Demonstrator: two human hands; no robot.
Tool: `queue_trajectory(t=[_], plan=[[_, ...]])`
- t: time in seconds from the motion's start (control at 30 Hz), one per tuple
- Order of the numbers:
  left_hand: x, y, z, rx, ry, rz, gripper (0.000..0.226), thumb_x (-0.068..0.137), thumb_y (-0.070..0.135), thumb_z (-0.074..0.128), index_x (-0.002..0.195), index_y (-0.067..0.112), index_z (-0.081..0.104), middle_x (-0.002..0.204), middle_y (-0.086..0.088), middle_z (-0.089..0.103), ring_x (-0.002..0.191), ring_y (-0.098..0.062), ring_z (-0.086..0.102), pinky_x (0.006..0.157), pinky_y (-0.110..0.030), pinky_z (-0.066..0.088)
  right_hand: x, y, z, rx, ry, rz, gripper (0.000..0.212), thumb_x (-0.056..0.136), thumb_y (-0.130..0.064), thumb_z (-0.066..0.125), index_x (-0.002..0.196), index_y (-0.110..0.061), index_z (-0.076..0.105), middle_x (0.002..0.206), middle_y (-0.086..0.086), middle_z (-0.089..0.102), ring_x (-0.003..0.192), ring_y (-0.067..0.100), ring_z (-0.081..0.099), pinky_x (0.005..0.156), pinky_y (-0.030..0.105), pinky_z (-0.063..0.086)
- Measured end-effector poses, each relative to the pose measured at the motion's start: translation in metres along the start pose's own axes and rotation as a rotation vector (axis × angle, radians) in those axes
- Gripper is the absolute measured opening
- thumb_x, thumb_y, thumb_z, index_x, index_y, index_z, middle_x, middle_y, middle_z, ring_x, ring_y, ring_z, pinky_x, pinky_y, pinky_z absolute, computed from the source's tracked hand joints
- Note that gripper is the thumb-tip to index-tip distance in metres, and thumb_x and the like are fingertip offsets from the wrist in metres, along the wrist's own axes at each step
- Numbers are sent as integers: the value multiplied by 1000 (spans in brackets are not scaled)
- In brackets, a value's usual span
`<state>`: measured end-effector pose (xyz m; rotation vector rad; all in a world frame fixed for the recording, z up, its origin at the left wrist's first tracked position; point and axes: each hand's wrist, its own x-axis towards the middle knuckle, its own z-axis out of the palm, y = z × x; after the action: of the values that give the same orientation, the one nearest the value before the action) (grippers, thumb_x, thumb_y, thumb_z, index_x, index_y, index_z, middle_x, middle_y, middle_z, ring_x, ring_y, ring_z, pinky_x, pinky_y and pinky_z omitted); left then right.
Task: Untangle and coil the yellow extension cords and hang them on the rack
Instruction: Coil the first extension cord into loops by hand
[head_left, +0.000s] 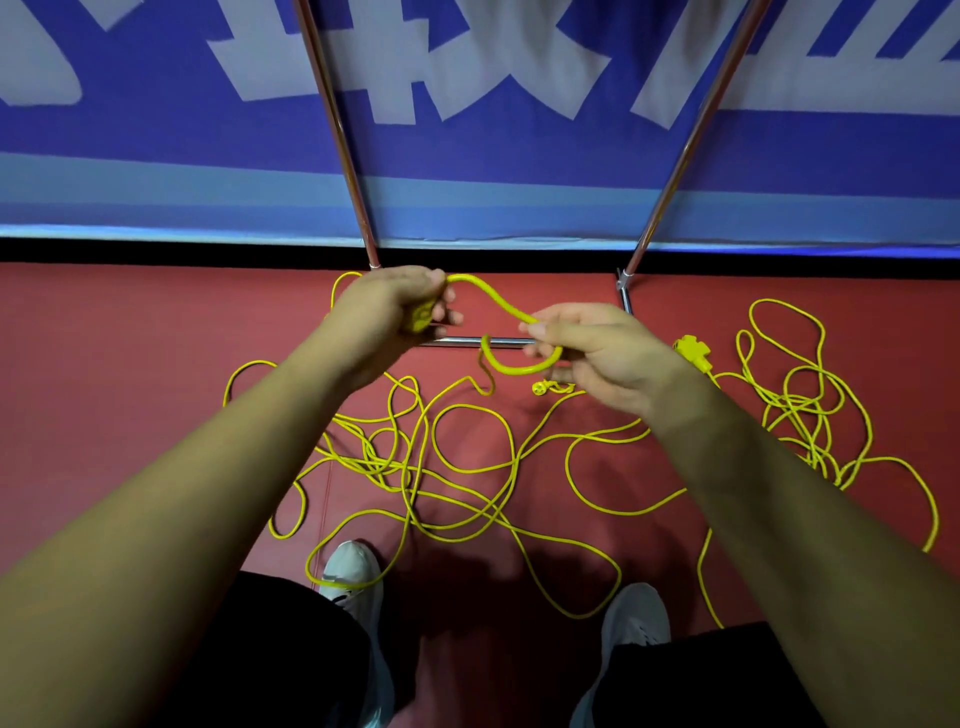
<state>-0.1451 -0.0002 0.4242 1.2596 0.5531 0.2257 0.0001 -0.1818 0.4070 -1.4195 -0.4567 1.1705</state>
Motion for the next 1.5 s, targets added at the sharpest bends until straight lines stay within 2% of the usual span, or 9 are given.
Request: queue_trajectory(t=[0.1, 0.3, 0.43, 0.6, 0.83, 1.07, 1.17, 1.3, 1.5], plan=[[-4, 3, -1, -101, -233, -134, 11, 92, 10, 48, 91, 5, 57, 75, -6, 58, 78, -25, 68, 68, -30, 55, 2, 1, -1, 349, 37, 22, 5, 96, -7, 54, 96, -10, 58, 60, 1, 50, 70, 21, 66, 70, 38, 53], [-19, 10, 3, 89, -526, -332, 44, 94, 41, 40, 107, 5, 62, 43, -6, 39, 38, -22, 47, 46, -25, 41, 9, 7, -1, -117, 107, -235, 9, 92, -8, 63, 96, -9, 71, 58, 4, 32, 47, 11, 28, 49, 24, 24], [-22, 7, 4, 45, -583, -264, 24, 91, 20, 49, 99, 4, 65, 64, -18, 67, 80, -47, 70, 72, -38, 58, 9, 8, 2, -121, 78, -271, 7, 91, -9, 65, 95, -12, 70, 59, 8, 48, 48, 16, 46, 52, 26, 38], [-13, 8, 1, -182, -395, -111, 14, 89, 17, 42, 85, 7, 51, 47, 10, 37, 38, -7, 38, 49, -23, 37, 14, 15, -18, -383, 104, -267, 13, 91, -18, 68, 81, -15, 60, 54, 3, 57, 53, 17, 48, 57, 32, 40], [-13, 35, -30, -307, -151, -67, 31, 87, 38, 48, 68, 14, 57, 39, 9, 24, 31, -8, 25, 43, -23, 30, 15, 41, -54, -424, 233, -155, 13, 96, -13, 59, 85, -12, 64, 69, 6, 65, 75, 29, 67, 74, 37, 44], [-20, 21, -18, -40, -343, -308, 51, 89, 19, 44, 132, -8, 48, 56, -11, 64, 87, -39, 72, 79, -40, 56, 22, 28, -26, -250, 336, -252, 22, 101, -22, 53, 98, -12, 72, 57, 4, 39, 49, 16, 32, 51, 31, 27], [-24, 19, -8, -137, -375, -409, 45, 85, 12, 45, 129, 2, 44, 89, -31, 71, 96, -47, 69, 80, -47, 58, 22, 21, -22, -206, 344, -280, 21, 100, -21, 53, 98, -11, 72, 58, 3, 36, 48, 11, 31, 49, 27, 25], [-19, 5, -1, -18, -209, -467, 50, 100, 46, 37, 125, 5, 50, 44, -8, 46, 68, -39, 72, 64, -48, 62, 20, 19, -21, -216, 346, -315, 21, 100, -19, 53, 97, -12, 73, 58, 3, 36, 49, 9, 32, 49, 26, 27], [-12, 2, -3, -190, -131, -319, 28, 96, -1, 36, 115, 4, 56, 89, -19, 72, 86, -34, 73, 82, -41, 60, 19, 14, -22, -204, 370, -341, 20, 100, -19, 53, 97, -12, 72, 59, 4, 35, 51, 10, 32, 49, 27, 24]])
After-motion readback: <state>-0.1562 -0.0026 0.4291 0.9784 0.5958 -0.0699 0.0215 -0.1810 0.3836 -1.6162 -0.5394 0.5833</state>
